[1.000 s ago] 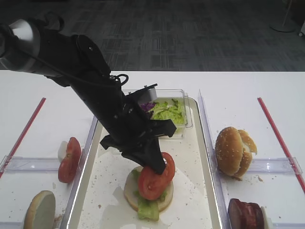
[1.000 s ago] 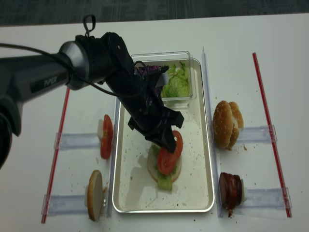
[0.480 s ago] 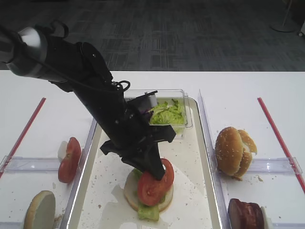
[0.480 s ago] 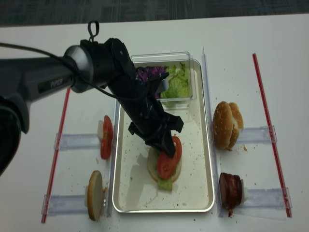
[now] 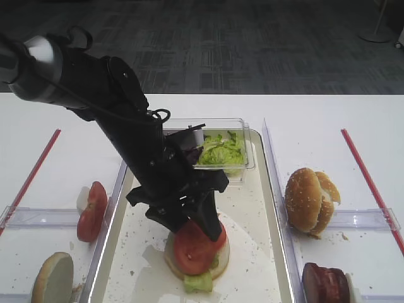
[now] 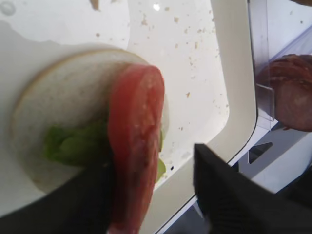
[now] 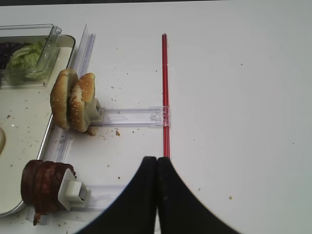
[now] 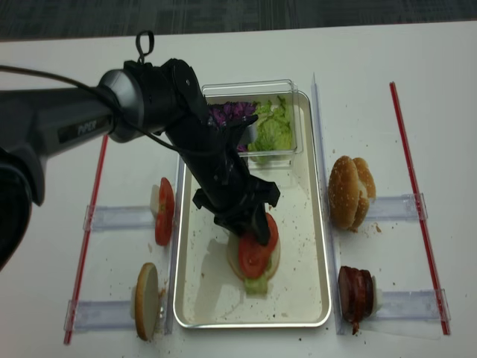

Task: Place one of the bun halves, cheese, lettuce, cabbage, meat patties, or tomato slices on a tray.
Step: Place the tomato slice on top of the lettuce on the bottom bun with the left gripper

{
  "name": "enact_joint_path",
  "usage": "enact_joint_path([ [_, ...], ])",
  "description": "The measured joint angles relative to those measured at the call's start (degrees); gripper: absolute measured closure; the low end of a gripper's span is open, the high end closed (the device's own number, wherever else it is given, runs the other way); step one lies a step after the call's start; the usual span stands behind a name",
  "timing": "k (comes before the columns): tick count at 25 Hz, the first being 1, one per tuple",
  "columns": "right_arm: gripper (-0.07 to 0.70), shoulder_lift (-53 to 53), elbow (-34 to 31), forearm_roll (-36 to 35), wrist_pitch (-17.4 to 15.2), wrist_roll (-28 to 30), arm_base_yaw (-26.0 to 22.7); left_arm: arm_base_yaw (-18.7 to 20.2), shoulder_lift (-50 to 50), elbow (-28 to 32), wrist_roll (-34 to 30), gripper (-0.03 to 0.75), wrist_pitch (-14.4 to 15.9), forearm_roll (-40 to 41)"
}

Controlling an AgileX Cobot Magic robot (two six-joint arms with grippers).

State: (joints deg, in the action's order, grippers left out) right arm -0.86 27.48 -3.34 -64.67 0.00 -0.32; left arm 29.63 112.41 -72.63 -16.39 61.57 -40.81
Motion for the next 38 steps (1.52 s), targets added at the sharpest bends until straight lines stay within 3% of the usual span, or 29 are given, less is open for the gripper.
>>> enact_joint_path([
  [4,0.595,0.00,0.00,0.00,0.00,0.00,0.00,0.00,0.00,0.00,0.71,0.137,0.00,0.08],
  [7,0.595,0.00,0.00,0.00,0.00,0.00,0.00,0.00,0.00,0.00,1.32,0.065,0.00,0.99],
  [38,0.595,0.00,0.00,0.00,0.00,0.00,0.00,0.00,-2.60,-2.05,4.94,0.044,-0.78,7.65],
])
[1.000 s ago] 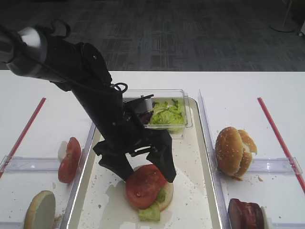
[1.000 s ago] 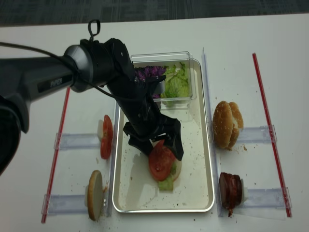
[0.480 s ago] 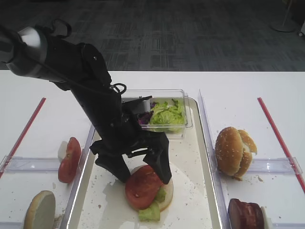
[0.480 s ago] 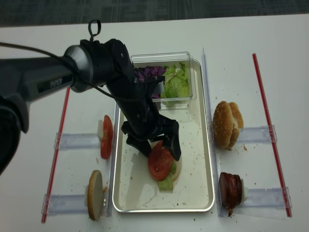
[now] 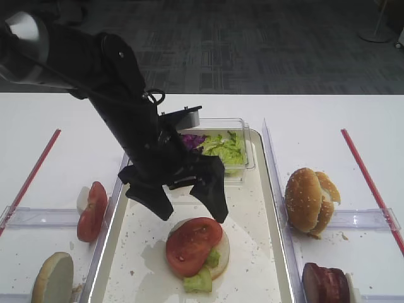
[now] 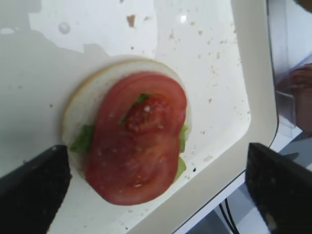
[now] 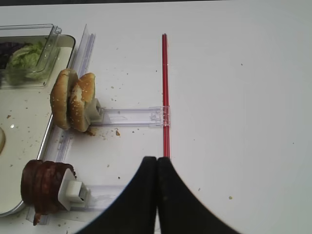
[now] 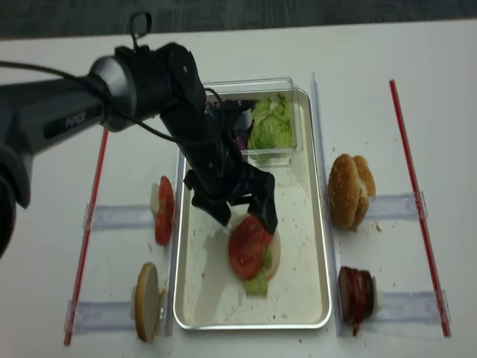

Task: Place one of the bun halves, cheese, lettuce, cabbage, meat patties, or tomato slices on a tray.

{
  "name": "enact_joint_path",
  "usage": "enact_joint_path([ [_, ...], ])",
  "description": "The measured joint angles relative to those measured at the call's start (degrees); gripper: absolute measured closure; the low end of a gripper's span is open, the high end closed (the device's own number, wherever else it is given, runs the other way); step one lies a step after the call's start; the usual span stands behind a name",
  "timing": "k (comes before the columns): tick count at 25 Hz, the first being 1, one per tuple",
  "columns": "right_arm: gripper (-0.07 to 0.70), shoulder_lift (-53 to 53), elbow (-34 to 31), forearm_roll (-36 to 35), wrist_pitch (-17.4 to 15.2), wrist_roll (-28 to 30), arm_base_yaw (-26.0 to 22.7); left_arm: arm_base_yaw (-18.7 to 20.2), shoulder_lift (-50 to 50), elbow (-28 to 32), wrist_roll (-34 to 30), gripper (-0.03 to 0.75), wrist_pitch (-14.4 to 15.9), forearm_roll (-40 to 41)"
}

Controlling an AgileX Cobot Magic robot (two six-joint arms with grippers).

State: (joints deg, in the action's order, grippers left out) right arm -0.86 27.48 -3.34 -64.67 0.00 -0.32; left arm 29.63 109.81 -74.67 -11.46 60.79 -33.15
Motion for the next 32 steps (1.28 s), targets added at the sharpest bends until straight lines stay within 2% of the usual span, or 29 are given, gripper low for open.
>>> enact_joint_path([
  [14,0.595,0.00,0.00,0.00,0.00,0.00,0.00,0.00,-3.57,-6.87,3.40,0.044,4.61,1.35],
  [27,0.595,0.00,0.00,0.00,0.00,0.00,0.00,0.00,-3.71,-7.66,5.59,0.044,5.34,4.86],
  [32,0.595,0.00,0.00,0.00,0.00,0.00,0.00,0.00,-3.71,-7.66,8.81,0.044,5.36,11.31],
])
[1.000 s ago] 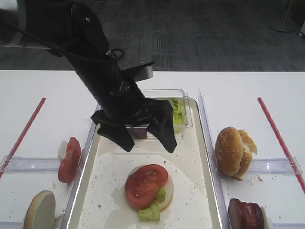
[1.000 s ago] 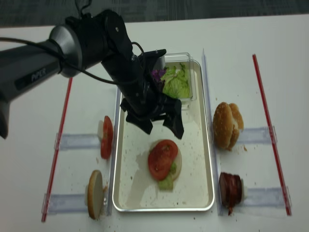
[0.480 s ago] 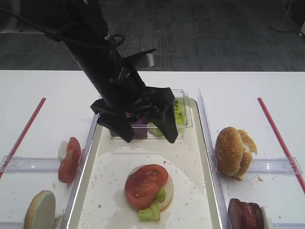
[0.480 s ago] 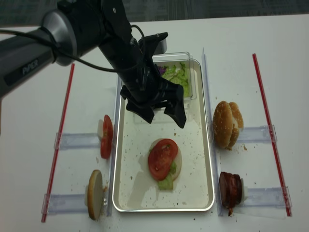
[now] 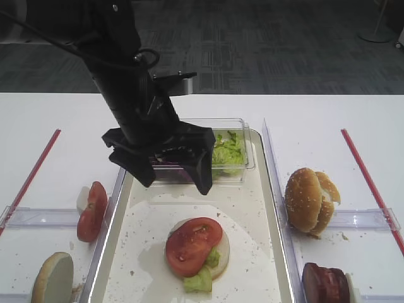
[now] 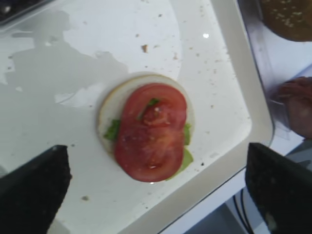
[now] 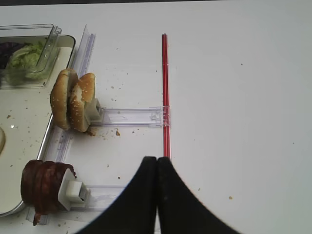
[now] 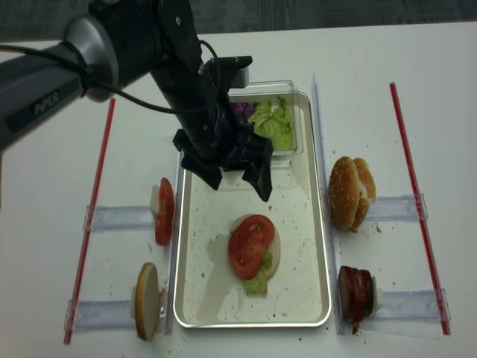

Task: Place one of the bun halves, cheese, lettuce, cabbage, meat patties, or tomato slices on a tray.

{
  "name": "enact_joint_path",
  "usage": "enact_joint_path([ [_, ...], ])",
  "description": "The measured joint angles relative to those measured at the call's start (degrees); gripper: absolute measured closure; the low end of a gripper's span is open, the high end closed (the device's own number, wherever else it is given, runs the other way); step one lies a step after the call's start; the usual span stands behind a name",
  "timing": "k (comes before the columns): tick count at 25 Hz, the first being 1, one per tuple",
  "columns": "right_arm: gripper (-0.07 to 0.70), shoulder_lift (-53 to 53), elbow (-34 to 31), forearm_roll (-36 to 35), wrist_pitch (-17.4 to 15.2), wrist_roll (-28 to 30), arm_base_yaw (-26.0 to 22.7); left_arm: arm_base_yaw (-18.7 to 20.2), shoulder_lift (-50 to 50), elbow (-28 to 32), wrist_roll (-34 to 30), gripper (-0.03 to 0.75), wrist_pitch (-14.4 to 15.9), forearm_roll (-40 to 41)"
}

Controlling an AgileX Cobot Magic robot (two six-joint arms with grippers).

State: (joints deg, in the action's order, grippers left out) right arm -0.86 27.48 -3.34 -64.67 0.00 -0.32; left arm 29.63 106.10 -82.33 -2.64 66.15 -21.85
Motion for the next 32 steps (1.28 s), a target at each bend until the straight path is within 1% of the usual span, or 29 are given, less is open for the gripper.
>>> enact_joint_path([
  [5,0.595,0.00,0.00,0.00,0.00,0.00,0.00,0.00,0.00,0.00,4.78,0.044,0.97,10.62],
  [8,0.595,0.00,0.00,0.00,0.00,0.00,0.00,0.00,0.00,0.00,7.39,0.044,2.18,16.79],
  [12,0.595,0.00,0.00,0.00,0.00,0.00,0.00,0.00,-0.03,-0.33,9.81,0.044,3.32,22.46],
  [15,0.595,0.00,0.00,0.00,0.00,0.00,0.00,0.00,-0.48,-0.56,10.28,0.044,3.42,24.24],
  [24,0.595,0.00,0.00,0.00,0.00,0.00,0.00,-0.24,-0.70,-1.06,11.12,0.044,3.42,24.33],
  [27,0.595,0.00,0.00,0.00,0.00,0.00,0.00,-2.51,-0.70,-1.06,11.51,0.044,3.42,24.33],
  [32,0.595,0.00,0.00,0.00,0.00,0.00,0.00,-9.61,-0.70,-1.06,11.51,0.044,3.42,24.33],
])
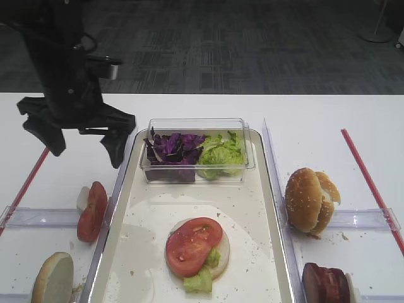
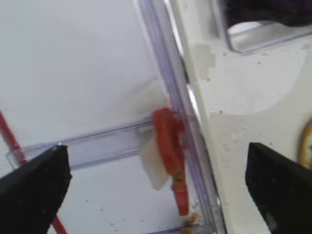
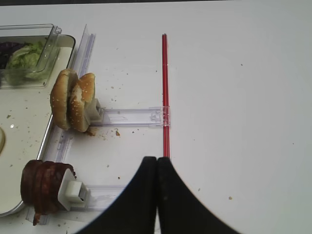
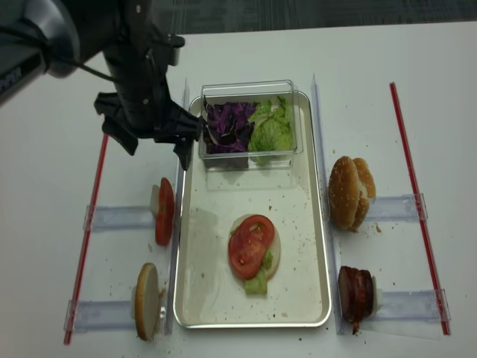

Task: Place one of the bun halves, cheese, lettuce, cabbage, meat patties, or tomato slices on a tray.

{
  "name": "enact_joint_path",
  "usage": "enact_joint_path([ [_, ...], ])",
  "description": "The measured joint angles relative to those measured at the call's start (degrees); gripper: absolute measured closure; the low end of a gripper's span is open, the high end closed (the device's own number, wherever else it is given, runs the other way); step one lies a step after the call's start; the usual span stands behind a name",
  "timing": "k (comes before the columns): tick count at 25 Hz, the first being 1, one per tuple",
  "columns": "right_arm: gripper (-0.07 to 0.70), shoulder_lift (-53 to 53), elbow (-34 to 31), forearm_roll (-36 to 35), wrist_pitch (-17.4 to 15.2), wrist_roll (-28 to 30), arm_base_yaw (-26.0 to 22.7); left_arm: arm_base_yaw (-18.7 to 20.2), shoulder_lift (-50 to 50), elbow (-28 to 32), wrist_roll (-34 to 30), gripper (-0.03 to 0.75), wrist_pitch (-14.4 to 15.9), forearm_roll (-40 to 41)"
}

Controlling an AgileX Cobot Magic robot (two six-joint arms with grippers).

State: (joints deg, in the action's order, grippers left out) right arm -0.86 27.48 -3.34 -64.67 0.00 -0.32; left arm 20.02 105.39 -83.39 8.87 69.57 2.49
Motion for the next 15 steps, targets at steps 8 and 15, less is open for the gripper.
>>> enact_joint_path([
  [8,0.595,0.00,0.00,0.00,0.00,0.00,0.00,-13.55,0.00,0.00,-1.80,0.044,0.00,2.26],
  [15,0.595,0.00,0.00,0.00,0.00,0.00,0.00,-20.19,0.00,0.00,-3.97,0.044,0.13,3.11],
])
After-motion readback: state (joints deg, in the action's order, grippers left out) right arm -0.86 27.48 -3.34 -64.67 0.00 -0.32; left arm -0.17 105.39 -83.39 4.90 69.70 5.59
